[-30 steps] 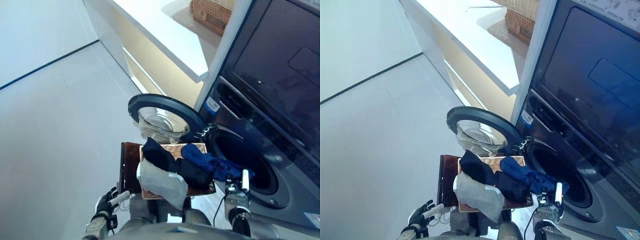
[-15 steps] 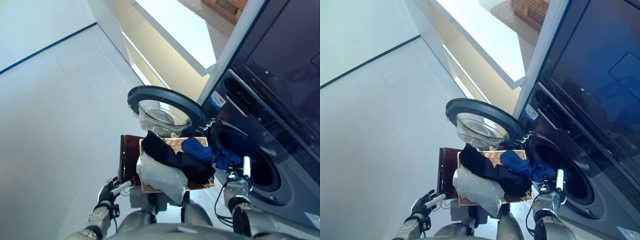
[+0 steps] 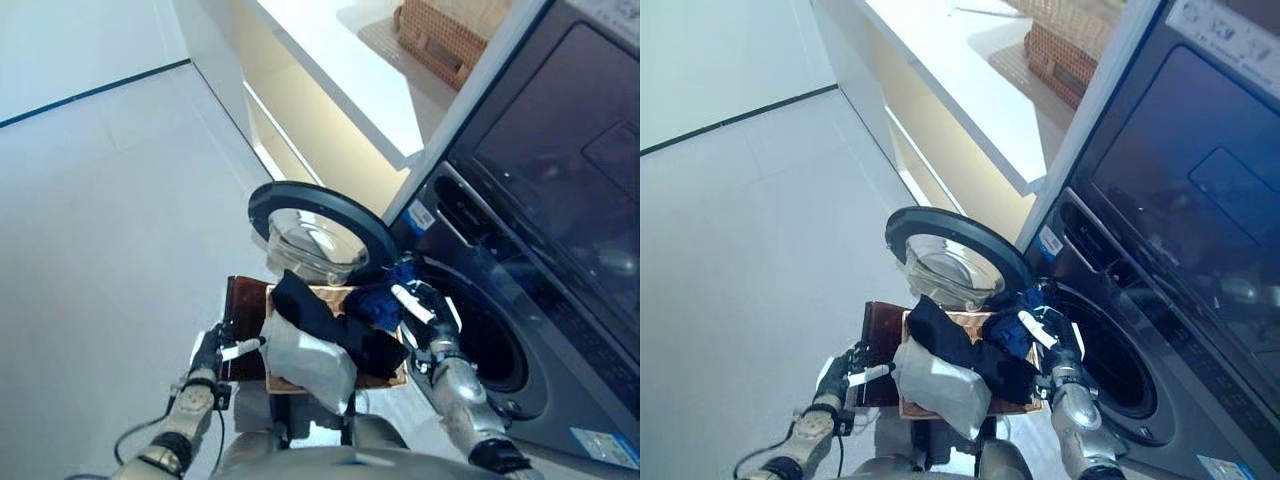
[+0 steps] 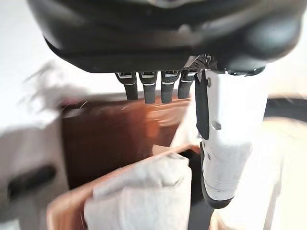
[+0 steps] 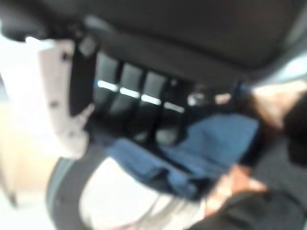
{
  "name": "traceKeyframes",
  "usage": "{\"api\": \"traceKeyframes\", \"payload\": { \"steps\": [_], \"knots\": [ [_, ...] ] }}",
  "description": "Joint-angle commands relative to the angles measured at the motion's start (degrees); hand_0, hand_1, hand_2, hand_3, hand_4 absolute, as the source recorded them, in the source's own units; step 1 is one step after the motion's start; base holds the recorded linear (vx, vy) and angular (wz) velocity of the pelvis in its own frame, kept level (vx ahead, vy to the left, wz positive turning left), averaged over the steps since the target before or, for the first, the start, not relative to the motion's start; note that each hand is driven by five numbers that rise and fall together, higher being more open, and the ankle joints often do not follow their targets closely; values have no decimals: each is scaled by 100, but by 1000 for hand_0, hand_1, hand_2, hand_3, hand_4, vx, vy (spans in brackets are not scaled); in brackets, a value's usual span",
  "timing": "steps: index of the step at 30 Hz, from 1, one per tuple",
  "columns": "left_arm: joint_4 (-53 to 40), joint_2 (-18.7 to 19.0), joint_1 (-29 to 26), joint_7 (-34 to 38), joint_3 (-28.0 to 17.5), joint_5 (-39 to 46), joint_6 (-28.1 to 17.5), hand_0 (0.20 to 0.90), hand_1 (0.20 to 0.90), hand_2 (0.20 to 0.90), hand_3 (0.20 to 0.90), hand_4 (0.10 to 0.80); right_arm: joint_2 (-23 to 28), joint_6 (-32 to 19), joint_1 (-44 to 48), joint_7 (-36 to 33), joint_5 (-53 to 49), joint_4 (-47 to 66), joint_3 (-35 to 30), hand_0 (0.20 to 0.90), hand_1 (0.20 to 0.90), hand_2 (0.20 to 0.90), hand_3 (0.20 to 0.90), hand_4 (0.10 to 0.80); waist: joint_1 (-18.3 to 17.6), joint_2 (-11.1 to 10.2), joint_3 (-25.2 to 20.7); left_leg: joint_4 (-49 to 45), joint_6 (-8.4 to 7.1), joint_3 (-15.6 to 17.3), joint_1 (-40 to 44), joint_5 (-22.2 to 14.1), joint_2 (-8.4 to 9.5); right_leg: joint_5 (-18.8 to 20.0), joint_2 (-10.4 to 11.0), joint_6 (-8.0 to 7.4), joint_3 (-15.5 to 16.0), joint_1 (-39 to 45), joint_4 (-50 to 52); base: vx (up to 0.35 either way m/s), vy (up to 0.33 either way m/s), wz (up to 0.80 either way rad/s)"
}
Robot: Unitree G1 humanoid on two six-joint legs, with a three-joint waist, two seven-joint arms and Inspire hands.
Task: Pick up the clothes and place them into the washing machine
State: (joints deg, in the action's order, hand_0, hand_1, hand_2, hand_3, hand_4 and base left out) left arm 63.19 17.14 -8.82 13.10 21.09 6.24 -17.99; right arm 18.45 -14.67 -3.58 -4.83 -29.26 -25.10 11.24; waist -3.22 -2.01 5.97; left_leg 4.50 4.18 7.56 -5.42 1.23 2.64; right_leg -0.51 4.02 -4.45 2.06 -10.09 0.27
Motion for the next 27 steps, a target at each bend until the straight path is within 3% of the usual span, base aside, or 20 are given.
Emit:
{"api": "traceKeyframes", "payload": {
  "steps": [1,8,14,27],
  "knots": [
    [-92,129,-227,319,139,-954,-254,900,900,900,900,800,569,-402,-301,418,141,1288,-127,200,200,200,200,300,-50,-62,-599,-301,-348,13,-138,-366,128,385,-5,-22,151,139,-212,47,-7,-8],
    [-348,159,-264,285,394,-1350,-246,900,900,900,900,800,1078,-326,-625,880,-131,2315,-376,200,200,200,200,300,-98,-108,-804,-191,-360,50,87,-384,111,377,-30,-44,143,317,-286,32,-4,-3],
    [-505,-16,-460,207,746,-1457,-205,900,900,900,900,800,1191,-265,-633,945,-337,2726,-502,200,200,200,200,300,-163,-127,-902,-50,-381,56,132,-326,87,394,-56,-47,147,330,-343,2,-7,1],
    [-532,-291,-791,120,1069,-1200,-55,900,900,900,900,800,1694,-76,-499,1234,-1004,3832,-373,200,200,200,200,300,-223,-166,-1047,-28,-392,84,213,-351,67,393,-87,-44,140,406,-381,5,-7,-3]
  ]
}}
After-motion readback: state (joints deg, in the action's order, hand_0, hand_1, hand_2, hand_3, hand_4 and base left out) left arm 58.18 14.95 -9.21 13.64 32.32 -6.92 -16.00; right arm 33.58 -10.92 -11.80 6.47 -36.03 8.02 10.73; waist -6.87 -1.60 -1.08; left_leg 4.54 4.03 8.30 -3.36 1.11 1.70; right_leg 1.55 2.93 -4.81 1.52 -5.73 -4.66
